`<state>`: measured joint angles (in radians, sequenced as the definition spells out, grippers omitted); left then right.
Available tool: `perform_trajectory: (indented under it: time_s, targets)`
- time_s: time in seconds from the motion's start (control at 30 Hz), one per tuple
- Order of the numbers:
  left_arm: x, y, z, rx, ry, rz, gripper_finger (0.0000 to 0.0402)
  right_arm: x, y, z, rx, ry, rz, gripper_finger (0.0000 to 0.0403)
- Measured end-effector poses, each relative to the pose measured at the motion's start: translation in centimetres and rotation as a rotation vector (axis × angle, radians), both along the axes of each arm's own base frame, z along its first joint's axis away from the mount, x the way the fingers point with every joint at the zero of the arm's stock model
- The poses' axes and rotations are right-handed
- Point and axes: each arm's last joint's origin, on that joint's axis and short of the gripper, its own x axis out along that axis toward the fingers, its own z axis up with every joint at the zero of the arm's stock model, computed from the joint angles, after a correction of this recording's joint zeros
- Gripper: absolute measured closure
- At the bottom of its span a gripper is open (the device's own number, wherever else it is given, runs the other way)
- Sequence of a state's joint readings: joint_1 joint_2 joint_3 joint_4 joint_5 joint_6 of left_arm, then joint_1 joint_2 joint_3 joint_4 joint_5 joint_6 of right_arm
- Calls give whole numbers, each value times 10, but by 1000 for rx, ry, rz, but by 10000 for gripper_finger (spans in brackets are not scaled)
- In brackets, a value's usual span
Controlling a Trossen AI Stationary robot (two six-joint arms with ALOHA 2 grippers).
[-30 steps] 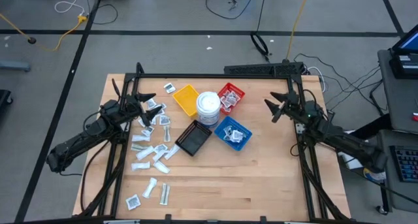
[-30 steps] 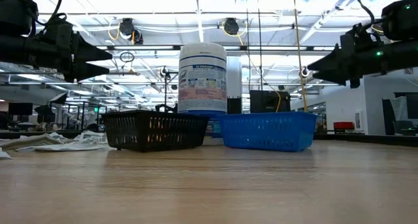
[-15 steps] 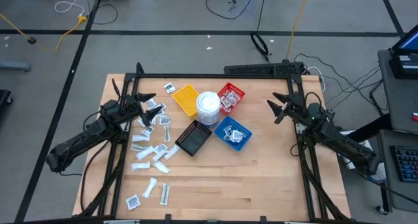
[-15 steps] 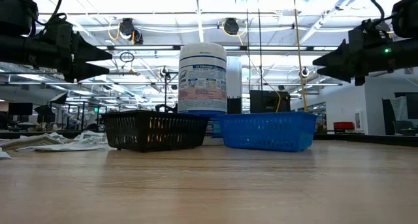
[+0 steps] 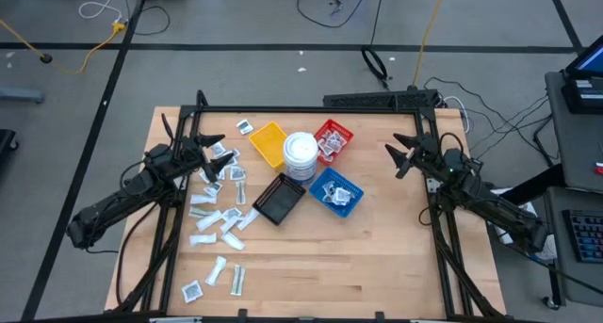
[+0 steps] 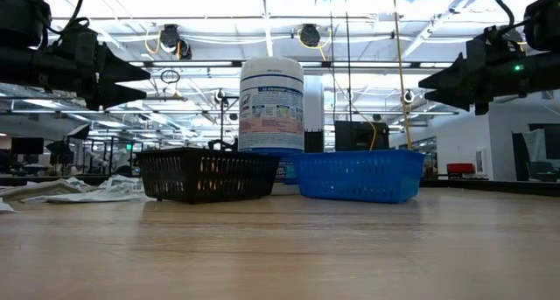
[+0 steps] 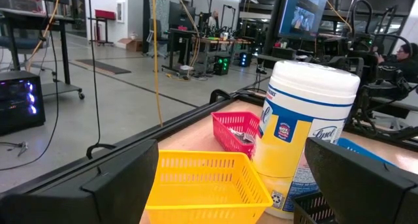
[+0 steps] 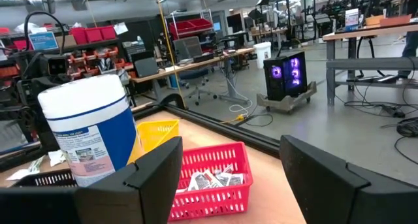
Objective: Pick & Place First Aid Supplies
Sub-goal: Put the bandage pack into the black bin
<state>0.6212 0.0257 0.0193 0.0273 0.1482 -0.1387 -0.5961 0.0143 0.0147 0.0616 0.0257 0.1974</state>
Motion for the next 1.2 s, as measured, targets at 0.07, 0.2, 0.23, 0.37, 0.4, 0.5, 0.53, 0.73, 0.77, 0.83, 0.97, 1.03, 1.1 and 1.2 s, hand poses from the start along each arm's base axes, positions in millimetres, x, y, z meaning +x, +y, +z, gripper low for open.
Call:
perform_trajectory:
  time_s: [0.07, 0.2, 0.23, 0.37, 0.4, 0.5, 0.53, 0.73, 0.77, 0.83, 0.97, 1.03, 1.1, 1.2]
  targets:
    - [0, 0, 0, 0, 0, 0, 9, 0, 0, 0, 0, 0, 0, 149]
    - [0, 0, 0, 0, 0, 0, 9, 0, 0, 0, 0, 0, 0, 149]
    - [0, 0, 0, 0, 0, 0, 9, 0, 0, 0, 0, 0, 0, 149]
    - [0, 0, 0, 0, -1, 0, 9, 0, 0, 0, 0, 0, 0, 149]
    - [0, 0, 0, 0, -4, 0, 9, 0, 0, 0, 0, 0, 0, 149]
    - [0, 0, 1, -12, -20, -1, 9, 0, 0, 0, 0, 0, 0, 149]
    - [0, 0, 1, -19, -23, -1, 9, 0, 0, 0, 0, 0, 0, 149]
    - [0, 0, 0, -85, -44, -2, 9, 0, 0, 0, 0, 0, 0, 149]
    - [0, 0, 1, -105, -45, -3, 9, 0, 0, 0, 0, 0, 0, 149]
    - [-2, -2, 8, -154, -39, -2, 9, 0, 0, 0, 0, 0, 1, 149]
    - [-9, -6, 22, -322, 103, 57, 9, 0, 0, 0, 0, 0, 1, 149]
    - [-13, -8, 32, -417, 152, 109, 9, 0, 0, 0, 0, 1, 1, 149]
    - [-13, -8, 42, -524, 182, 166, 9, 0, 0, 0, 0, 0, 1, 149]
    - [-8, -8, 57, -673, 216, 217, 9, 0, 0, 0, 0, 0, 1, 149]
